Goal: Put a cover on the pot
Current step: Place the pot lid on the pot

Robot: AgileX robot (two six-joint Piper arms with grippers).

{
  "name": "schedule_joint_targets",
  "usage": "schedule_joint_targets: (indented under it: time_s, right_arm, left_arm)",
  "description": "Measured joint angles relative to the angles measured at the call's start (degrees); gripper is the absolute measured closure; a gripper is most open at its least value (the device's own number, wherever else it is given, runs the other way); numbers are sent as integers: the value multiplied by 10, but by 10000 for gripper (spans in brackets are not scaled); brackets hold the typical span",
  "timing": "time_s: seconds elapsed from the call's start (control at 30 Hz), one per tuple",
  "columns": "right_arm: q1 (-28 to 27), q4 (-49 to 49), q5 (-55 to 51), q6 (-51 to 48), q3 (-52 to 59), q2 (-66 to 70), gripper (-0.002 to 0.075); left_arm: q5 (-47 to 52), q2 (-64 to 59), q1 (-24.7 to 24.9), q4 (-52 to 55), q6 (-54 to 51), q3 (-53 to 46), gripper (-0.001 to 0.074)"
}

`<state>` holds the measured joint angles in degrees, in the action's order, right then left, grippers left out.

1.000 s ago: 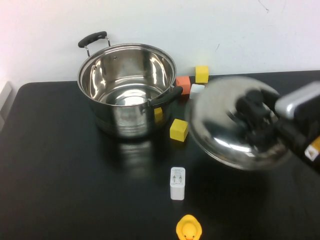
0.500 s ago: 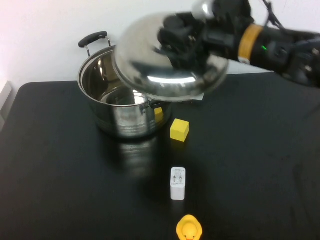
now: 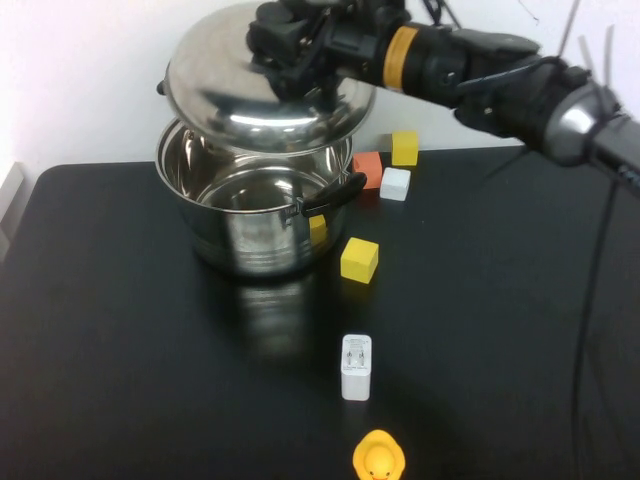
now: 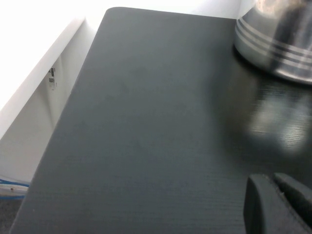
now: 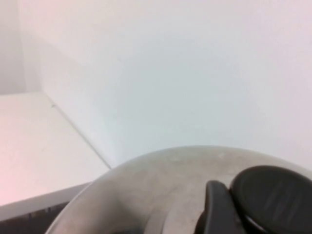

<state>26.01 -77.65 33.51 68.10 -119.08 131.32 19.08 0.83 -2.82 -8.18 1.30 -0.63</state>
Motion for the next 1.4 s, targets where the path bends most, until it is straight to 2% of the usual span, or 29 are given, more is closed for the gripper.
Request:
schedule_joint_targets:
  time_s: [0.3, 0.57, 1.4]
  right_arm:
    - [18, -64, -12, 52, -96, 75, 370]
    - [18, -74, -43, 56, -100, 92, 370]
    - [29, -90, -43, 64, -100, 113, 370]
  left_arm:
    - [0, 0, 0, 0, 0, 0, 737]
    - [0, 0, 0, 0, 0, 0, 737]
    - [0, 0, 0, 0, 0, 0, 737]
